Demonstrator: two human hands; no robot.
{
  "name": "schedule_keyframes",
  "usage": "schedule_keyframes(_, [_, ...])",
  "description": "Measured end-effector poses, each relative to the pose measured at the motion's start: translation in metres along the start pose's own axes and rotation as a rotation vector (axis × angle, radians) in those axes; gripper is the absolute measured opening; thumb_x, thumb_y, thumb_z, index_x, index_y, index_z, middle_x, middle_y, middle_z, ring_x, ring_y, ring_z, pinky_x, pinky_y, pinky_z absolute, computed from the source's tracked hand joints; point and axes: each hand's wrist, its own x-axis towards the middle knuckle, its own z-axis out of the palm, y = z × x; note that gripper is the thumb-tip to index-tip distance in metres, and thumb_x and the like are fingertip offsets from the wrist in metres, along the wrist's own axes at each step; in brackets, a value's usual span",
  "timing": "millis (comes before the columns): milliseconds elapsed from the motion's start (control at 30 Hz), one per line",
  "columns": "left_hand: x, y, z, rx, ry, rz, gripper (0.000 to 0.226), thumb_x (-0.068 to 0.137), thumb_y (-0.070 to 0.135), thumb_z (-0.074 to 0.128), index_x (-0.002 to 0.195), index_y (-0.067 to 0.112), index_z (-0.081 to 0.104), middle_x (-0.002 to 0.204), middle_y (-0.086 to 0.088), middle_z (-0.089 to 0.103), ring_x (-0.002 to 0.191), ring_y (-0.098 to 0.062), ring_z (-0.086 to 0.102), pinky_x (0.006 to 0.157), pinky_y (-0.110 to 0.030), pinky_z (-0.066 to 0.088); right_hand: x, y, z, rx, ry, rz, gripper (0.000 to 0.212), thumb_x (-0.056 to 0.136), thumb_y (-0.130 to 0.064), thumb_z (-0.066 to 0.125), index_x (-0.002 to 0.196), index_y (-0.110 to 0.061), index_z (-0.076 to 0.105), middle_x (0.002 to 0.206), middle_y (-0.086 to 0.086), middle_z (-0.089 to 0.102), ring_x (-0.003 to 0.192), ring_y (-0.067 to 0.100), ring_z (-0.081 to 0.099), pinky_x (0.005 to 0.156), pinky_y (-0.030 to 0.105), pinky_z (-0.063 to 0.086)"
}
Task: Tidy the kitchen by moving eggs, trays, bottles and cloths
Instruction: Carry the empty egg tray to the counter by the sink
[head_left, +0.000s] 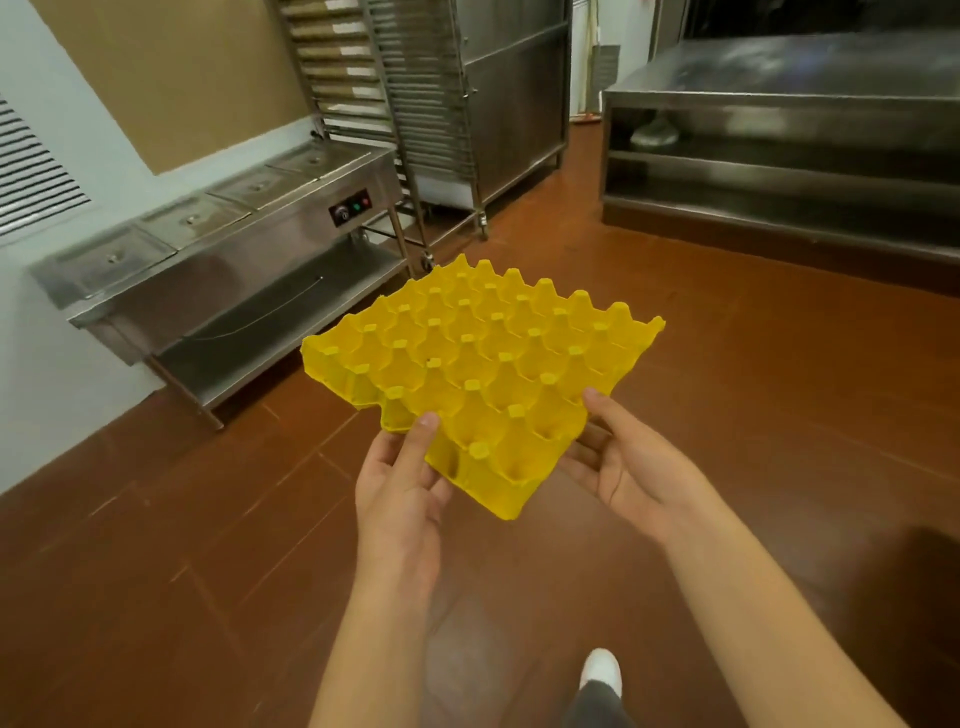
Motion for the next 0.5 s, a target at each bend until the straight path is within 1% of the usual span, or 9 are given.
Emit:
schedule_keyframes(100, [0.040, 0.003, 0.022, 0.009, 0.027, 0.005, 0.030, 0.094, 0.016, 0.063, 0.124, 0.017, 0.062, 0.115, -0.005, 0.075, 0.106, -0.023, 0.072, 0.094, -0.047, 0.054, 0.047, -0.024, 0.001, 0.011, -0.008, 0.018, 0.030, 0.085, -0.031, 0.062, 0.110, -0.015, 0.068, 0.108, 0.014, 0.073, 0.099, 0.029, 0.060, 0.083, 0.040, 0.057])
schedule_keyframes(200, [0.081, 0.006, 0.048, 0.023, 0.063, 0.032, 0.028, 0.095, 0.015, 0.063, 0.123, 0.018, 0.063, 0.114, -0.004, 0.076, 0.106, -0.023, 0.072, 0.090, -0.046, 0.057, 0.090, -0.049, 0.005, -0.006, -0.021, 0.028, 0.027, 0.090, -0.030, 0.059, 0.111, -0.015, 0.066, 0.106, 0.013, 0.073, 0.093, 0.027, 0.062, 0.080, 0.038, 0.057])
schedule_keyframes(233, [0.092, 0.007, 0.056, 0.020, 0.069, 0.039, 0.029, 0.095, 0.015, 0.063, 0.124, 0.018, 0.062, 0.115, -0.003, 0.075, 0.107, -0.023, 0.072, 0.089, -0.045, 0.058, 0.102, -0.058, 0.006, -0.007, -0.030, 0.023, 0.028, 0.088, -0.030, 0.060, 0.111, -0.015, 0.066, 0.106, 0.013, 0.073, 0.092, 0.027, 0.062, 0.079, 0.039, 0.057])
schedule_keyframes(333, [0.122, 0.010, 0.080, 0.006, 0.063, 0.048, 0.035, 0.095, 0.017, 0.063, 0.130, 0.017, 0.059, 0.117, -0.003, 0.075, 0.107, -0.023, 0.072, 0.092, -0.047, 0.057, 0.130, -0.087, 0.008, 0.010, -0.044, 0.001, 0.041, 0.076, -0.031, 0.066, 0.112, -0.012, 0.066, 0.110, 0.017, 0.071, 0.091, 0.029, 0.061, 0.081, 0.045, 0.057])
schedule_keyframes(367, [0.131, 0.010, 0.089, 0.008, 0.060, 0.050, 0.036, 0.095, 0.017, 0.063, 0.131, 0.017, 0.059, 0.117, -0.003, 0.075, 0.107, -0.024, 0.072, 0.093, -0.047, 0.056, 0.136, -0.096, 0.008, 0.009, -0.040, -0.010, 0.041, 0.076, -0.030, 0.067, 0.113, -0.012, 0.066, 0.110, 0.017, 0.071, 0.090, 0.029, 0.061, 0.081, 0.046, 0.057])
schedule_keyframes(433, [0.148, 0.010, 0.107, -0.001, 0.046, 0.042, 0.037, 0.094, 0.018, 0.064, 0.131, 0.017, 0.059, 0.117, -0.003, 0.075, 0.107, -0.023, 0.072, 0.094, -0.048, 0.055, 0.148, -0.115, 0.004, 0.013, -0.038, -0.031, 0.035, 0.084, -0.028, 0.065, 0.115, -0.011, 0.065, 0.108, 0.017, 0.072, 0.087, 0.028, 0.062, 0.081, 0.046, 0.057])
schedule_keyframes(500, [0.166, 0.006, 0.129, -0.008, 0.022, 0.016, 0.036, 0.093, 0.018, 0.064, 0.129, 0.017, 0.060, 0.117, -0.004, 0.075, 0.106, -0.023, 0.072, 0.093, -0.047, 0.055, 0.161, -0.134, -0.005, 0.033, -0.014, -0.052, 0.030, 0.092, -0.026, 0.062, 0.117, -0.010, 0.064, 0.106, 0.017, 0.072, 0.084, 0.027, 0.061, 0.081, 0.043, 0.058])
